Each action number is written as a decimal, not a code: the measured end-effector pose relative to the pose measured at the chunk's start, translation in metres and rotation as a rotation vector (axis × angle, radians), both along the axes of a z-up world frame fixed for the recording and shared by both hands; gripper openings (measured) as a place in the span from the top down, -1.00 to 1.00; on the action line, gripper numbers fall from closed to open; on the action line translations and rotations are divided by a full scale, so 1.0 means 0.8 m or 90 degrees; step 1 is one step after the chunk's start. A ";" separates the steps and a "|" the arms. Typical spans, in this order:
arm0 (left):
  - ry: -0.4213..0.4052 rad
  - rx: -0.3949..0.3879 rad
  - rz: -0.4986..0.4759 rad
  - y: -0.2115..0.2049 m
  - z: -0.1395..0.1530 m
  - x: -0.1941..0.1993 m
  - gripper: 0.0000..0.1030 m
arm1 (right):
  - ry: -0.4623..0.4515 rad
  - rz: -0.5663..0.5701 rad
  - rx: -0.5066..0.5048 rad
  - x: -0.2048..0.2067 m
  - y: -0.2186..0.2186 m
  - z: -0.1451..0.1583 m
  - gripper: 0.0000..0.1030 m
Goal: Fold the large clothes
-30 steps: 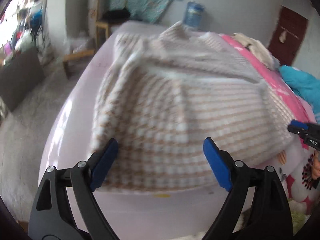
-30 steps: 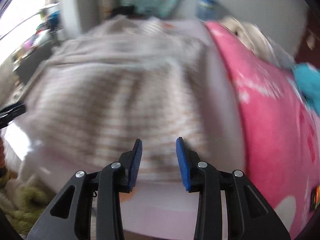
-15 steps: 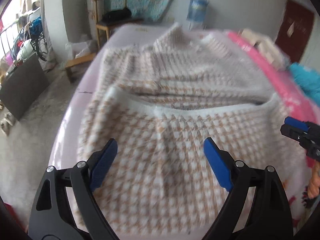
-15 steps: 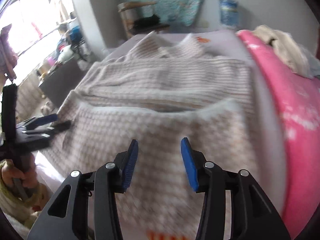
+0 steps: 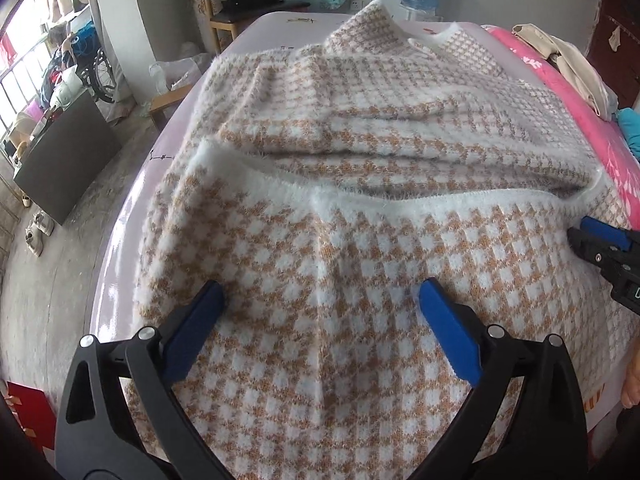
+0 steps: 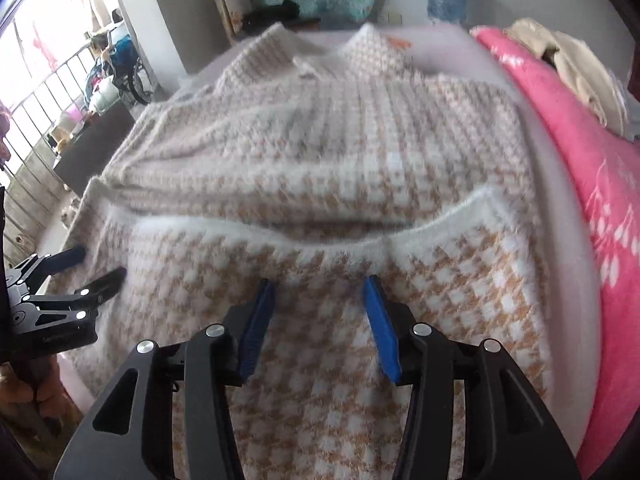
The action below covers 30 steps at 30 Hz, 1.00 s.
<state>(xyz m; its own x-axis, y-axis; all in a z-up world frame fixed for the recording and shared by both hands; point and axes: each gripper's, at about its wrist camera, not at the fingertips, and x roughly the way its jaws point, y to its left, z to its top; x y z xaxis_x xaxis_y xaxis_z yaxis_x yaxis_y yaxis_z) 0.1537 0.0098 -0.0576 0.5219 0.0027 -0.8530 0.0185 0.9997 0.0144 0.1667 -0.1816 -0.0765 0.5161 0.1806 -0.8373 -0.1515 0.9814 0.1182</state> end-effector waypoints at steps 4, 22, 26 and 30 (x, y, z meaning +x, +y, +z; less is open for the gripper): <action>0.007 -0.001 -0.001 0.003 -0.002 0.003 -0.85 | -0.024 0.005 0.011 -0.014 0.003 0.028 0.07; 0.002 0.000 -0.001 0.002 -0.003 0.002 -0.85 | 0.007 0.077 -0.035 -0.053 0.026 0.012 -0.37; 0.004 0.000 0.000 0.001 -0.003 0.003 -0.85 | 0.004 0.065 -0.014 -0.058 0.018 0.027 -0.37; 0.003 0.000 0.001 0.001 -0.003 0.002 -0.85 | -0.005 0.100 -0.010 -0.073 0.018 0.038 -0.37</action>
<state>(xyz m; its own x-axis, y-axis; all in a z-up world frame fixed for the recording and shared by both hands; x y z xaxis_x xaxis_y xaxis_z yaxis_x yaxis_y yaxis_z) 0.1556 0.0108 -0.0599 0.5181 0.0033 -0.8553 0.0169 0.9998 0.0140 0.1082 -0.1670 -0.0458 0.4886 0.2462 -0.8371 -0.3034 0.9474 0.1015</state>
